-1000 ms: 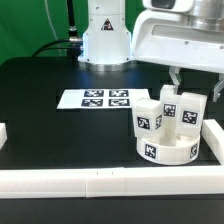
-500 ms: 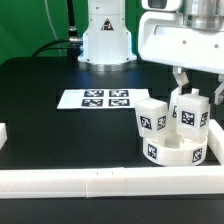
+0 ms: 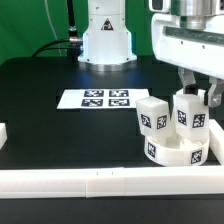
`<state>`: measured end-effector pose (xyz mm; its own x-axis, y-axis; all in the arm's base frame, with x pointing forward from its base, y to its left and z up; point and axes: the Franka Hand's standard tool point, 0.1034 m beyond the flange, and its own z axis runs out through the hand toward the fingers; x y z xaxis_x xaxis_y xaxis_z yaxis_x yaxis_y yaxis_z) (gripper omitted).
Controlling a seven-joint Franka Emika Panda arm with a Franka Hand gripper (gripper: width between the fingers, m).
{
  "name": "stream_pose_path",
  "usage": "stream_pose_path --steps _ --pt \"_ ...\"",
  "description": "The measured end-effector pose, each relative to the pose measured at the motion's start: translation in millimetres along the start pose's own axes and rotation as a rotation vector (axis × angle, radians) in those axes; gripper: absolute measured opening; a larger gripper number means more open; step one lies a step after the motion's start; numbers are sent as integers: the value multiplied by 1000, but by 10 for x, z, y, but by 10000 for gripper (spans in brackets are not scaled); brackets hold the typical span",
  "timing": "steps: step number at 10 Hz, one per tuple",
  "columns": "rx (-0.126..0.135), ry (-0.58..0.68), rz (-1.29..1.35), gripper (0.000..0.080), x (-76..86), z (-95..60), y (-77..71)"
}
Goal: Assemble stool
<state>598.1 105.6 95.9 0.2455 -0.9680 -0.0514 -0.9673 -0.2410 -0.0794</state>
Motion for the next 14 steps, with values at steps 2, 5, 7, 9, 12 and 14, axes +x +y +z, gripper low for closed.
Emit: stream_pose_path --steps 2,5,7,9,12,14 --pt "3 1 181 331 0 4 -18" --pt "0 1 402 331 18 8 -59" --pt "1 0 535 331 20 10 -63" --pt "8 0 640 331 16 18 -80" --pt "23 -16 685 331 3 17 -111" --pt "8 -36 711 331 -23 13 -105"
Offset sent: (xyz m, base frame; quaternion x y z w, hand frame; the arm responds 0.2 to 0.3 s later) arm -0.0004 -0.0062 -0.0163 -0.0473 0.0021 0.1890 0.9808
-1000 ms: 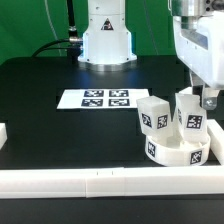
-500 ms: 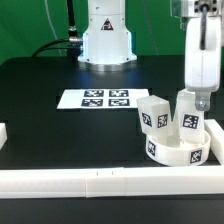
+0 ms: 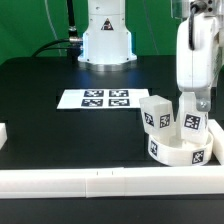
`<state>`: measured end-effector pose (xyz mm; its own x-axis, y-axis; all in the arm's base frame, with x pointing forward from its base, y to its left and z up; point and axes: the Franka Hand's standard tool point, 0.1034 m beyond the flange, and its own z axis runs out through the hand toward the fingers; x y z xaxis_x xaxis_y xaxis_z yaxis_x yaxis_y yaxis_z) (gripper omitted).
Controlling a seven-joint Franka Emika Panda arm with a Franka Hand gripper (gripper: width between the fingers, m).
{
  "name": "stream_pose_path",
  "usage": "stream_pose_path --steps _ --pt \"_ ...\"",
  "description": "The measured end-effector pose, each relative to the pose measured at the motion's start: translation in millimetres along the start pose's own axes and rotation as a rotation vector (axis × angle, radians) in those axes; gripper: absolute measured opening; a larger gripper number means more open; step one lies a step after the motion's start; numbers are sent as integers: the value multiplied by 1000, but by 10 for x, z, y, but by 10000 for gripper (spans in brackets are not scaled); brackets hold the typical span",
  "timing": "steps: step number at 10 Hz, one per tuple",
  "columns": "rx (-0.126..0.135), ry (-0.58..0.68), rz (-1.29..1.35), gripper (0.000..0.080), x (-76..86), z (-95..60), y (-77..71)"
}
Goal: Assemble stool
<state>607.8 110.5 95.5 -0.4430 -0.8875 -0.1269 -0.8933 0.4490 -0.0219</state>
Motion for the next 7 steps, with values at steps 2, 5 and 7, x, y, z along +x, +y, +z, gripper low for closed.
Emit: stream_pose_path --steps 2,5,7 --pt "0 -2 -32 464 -5 4 4" --pt "17 -59 -103 638 -21 -308 -31" --pt "21 -69 -140 647 -21 -380 -11"
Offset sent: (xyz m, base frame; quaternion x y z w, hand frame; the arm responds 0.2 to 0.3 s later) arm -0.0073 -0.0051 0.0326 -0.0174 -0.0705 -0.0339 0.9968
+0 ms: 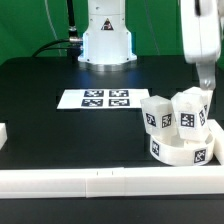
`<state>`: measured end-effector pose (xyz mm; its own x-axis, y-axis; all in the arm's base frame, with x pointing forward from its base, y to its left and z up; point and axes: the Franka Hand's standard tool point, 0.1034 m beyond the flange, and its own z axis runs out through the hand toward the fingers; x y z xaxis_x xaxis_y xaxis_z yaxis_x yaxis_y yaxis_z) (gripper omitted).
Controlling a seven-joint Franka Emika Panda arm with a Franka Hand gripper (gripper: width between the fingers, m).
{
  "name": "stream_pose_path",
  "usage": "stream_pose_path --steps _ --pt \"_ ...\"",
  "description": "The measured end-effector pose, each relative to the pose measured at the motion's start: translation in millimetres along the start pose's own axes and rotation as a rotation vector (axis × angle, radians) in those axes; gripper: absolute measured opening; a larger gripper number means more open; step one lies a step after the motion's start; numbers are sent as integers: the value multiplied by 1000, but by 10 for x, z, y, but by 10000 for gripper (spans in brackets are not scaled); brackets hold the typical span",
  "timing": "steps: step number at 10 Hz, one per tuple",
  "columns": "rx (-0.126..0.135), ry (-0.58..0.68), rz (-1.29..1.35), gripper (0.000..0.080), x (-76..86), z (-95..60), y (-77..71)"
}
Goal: Assemble stool
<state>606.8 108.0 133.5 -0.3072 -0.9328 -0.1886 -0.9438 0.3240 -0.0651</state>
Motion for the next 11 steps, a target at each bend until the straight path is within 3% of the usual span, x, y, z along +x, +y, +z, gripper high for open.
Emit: stream_pose_path --steps 2,5,6,11 --pt "-5 7 -76 649 0 22 12" --pt "-76 78 -534 649 -71 60 54" --pt "-67 75 -604 649 -56 54 27" --pt "-96 92 -1060 649 -20 61 20"
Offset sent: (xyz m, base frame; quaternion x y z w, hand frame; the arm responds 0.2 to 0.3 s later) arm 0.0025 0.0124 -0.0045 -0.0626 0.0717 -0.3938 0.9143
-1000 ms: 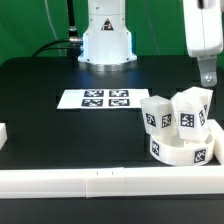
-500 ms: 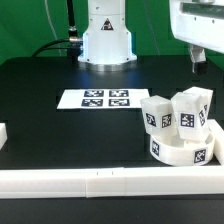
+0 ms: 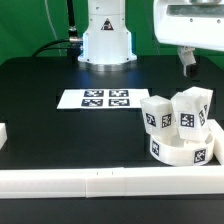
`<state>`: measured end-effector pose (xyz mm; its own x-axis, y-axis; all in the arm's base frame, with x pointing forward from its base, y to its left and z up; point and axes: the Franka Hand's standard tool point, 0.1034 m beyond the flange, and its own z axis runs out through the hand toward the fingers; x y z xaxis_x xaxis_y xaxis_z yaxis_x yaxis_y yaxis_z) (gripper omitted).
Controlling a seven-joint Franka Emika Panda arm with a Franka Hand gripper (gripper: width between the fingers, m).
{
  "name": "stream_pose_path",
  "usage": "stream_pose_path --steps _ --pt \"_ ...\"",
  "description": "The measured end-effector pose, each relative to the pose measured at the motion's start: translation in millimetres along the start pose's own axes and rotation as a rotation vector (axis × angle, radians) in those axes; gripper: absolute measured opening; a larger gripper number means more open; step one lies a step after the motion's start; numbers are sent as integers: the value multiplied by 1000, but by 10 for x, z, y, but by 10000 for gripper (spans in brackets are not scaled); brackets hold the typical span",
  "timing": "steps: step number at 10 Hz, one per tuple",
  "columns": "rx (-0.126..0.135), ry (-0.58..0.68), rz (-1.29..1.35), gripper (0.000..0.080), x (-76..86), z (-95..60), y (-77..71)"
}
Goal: Assemble stool
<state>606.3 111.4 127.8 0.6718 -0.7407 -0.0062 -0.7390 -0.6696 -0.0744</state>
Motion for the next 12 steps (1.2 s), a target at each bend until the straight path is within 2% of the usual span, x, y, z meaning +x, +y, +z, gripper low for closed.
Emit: stream_pose_path --steps 2,5,8,9,10,12 --pt "-18 16 -219 649 -22 1 -15" --pt "-17 6 -478 649 -164 19 -92" --pt "-20 5 -682 649 -137 24 -73" --pt "-19 19 -867 649 -91 37 -62" --pt "-29 21 -1028 649 -52 54 -41" --pt "-37 13 -1261 649 16 97 -3"
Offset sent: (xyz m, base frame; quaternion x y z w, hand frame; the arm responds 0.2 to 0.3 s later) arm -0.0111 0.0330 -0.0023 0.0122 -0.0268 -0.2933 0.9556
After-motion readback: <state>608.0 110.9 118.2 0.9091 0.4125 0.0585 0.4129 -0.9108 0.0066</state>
